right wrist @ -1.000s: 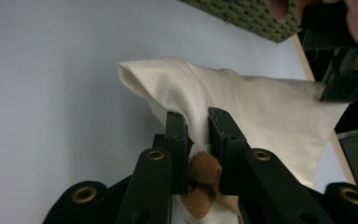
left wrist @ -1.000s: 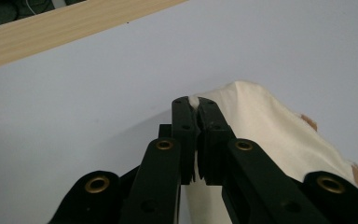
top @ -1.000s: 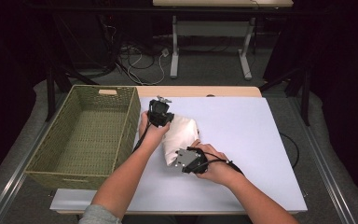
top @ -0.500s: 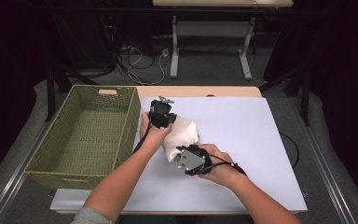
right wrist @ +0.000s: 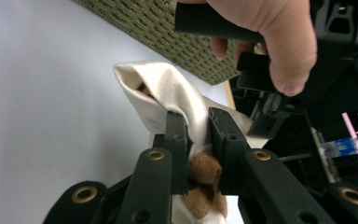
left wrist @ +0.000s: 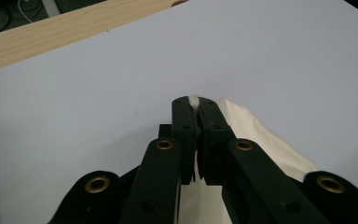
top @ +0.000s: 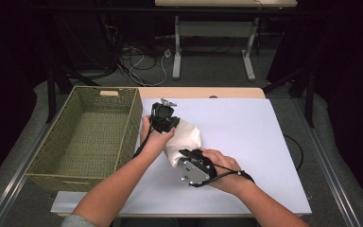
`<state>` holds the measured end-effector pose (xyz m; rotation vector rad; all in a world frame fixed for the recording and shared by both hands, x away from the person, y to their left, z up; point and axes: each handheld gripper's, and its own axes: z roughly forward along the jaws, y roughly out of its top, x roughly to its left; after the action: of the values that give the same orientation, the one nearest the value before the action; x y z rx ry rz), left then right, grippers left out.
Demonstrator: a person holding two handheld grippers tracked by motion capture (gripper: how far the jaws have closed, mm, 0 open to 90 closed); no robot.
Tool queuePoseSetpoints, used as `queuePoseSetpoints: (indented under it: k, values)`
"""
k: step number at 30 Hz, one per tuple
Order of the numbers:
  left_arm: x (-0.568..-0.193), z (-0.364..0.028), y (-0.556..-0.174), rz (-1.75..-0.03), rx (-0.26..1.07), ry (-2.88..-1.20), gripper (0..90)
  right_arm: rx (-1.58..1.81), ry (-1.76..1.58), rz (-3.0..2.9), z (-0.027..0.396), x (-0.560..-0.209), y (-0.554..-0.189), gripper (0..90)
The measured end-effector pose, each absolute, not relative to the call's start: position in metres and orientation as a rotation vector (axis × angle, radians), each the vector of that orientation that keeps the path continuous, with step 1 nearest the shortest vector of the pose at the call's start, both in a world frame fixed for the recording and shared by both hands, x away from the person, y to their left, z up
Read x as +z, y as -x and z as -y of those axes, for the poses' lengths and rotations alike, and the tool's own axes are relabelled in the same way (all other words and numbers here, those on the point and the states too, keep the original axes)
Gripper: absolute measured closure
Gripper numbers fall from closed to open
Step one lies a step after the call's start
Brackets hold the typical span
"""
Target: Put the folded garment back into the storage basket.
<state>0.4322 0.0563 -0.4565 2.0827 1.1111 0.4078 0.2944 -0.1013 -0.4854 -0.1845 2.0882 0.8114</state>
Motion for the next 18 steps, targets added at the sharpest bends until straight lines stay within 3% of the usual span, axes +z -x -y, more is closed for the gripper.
queuePoseSetpoints:
  k: [18]
  values:
    - [-0.433,-0.072,-0.408,-1.12,0.35,-2.036,86.7,0.813,0.262,-2.012,0.097,-0.472,-0.278,78.8]
